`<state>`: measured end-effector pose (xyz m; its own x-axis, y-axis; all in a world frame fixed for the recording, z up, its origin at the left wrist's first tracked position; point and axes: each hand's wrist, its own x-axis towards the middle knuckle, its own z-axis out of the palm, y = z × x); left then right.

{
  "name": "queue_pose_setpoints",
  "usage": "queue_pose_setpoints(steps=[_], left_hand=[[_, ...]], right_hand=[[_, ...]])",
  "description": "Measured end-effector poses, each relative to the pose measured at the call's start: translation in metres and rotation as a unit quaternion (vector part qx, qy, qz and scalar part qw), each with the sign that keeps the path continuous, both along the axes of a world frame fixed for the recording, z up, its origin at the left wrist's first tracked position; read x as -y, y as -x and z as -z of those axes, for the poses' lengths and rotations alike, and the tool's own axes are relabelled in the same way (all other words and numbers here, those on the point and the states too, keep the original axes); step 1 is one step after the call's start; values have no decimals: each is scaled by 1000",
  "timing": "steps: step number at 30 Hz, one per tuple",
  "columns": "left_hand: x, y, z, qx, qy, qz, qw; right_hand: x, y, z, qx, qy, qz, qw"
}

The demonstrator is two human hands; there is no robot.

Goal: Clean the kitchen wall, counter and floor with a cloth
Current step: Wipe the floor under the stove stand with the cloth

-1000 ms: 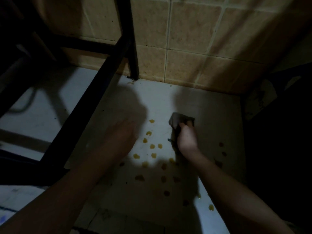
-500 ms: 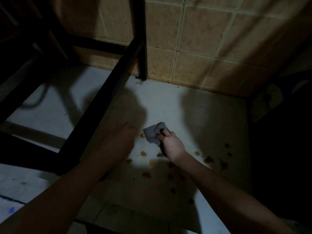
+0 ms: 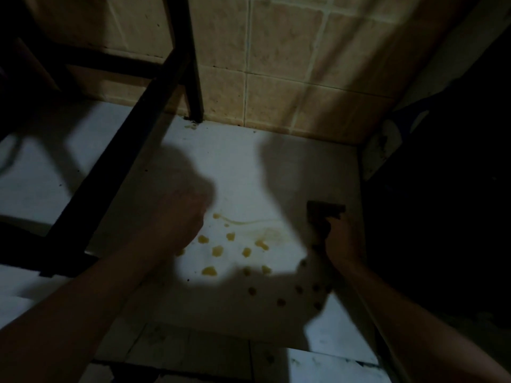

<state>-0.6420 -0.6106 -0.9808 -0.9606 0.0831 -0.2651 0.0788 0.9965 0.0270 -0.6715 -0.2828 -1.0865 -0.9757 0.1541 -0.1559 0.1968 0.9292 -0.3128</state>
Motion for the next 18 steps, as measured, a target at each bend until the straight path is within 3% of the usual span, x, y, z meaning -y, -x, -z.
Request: queue_pose_setpoints(steps=[8, 12, 18], left_hand=[[-3, -31, 5, 13, 50, 46, 998], [5, -44, 2, 39, 1, -10, 999], [25, -61, 10, 17, 36, 28, 999]], right_hand=[[11, -24, -4, 15, 42, 48, 998], [39, -25, -12, 29, 97, -9, 995], [101, -13, -20, 58, 53, -97, 992]])
